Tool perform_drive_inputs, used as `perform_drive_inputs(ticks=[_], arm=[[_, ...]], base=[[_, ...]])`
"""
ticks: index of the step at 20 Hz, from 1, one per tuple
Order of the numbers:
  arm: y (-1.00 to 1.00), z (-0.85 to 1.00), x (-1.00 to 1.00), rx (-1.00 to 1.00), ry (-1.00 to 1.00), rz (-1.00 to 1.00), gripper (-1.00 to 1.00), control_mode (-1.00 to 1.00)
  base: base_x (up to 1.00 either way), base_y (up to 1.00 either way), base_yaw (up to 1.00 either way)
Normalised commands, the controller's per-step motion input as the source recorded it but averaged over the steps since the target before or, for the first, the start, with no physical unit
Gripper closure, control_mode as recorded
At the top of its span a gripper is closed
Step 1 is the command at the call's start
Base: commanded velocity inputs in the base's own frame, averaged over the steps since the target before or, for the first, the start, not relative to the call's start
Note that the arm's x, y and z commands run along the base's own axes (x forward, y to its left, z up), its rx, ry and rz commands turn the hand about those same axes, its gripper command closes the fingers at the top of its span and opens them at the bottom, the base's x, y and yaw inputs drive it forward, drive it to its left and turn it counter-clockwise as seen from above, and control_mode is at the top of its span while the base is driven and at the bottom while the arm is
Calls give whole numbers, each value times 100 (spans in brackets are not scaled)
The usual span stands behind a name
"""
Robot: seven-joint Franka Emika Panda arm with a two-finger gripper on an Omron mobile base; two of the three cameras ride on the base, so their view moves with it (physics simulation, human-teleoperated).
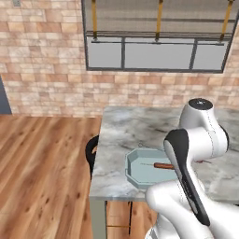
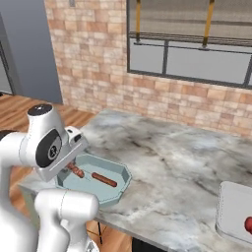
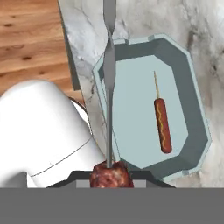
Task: Place the cold items (bell pepper and tangerine) from the fridge in one tupperware on the dining counter. Place the warm items (kebab skewer and hot dog) in the stove area in another tupperware.
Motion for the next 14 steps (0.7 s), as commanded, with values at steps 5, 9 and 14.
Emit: perform_drive_inputs(ticks=[5, 9, 14], arm=[[-31, -34, 83, 12, 0, 24, 100, -100], [-14, -58, 68, 0, 4, 27, 100, -100], [-5, -52, 43, 0, 3, 18, 100, -100]], base=[[0, 0, 0], [0, 0, 0], [0, 0, 0]])
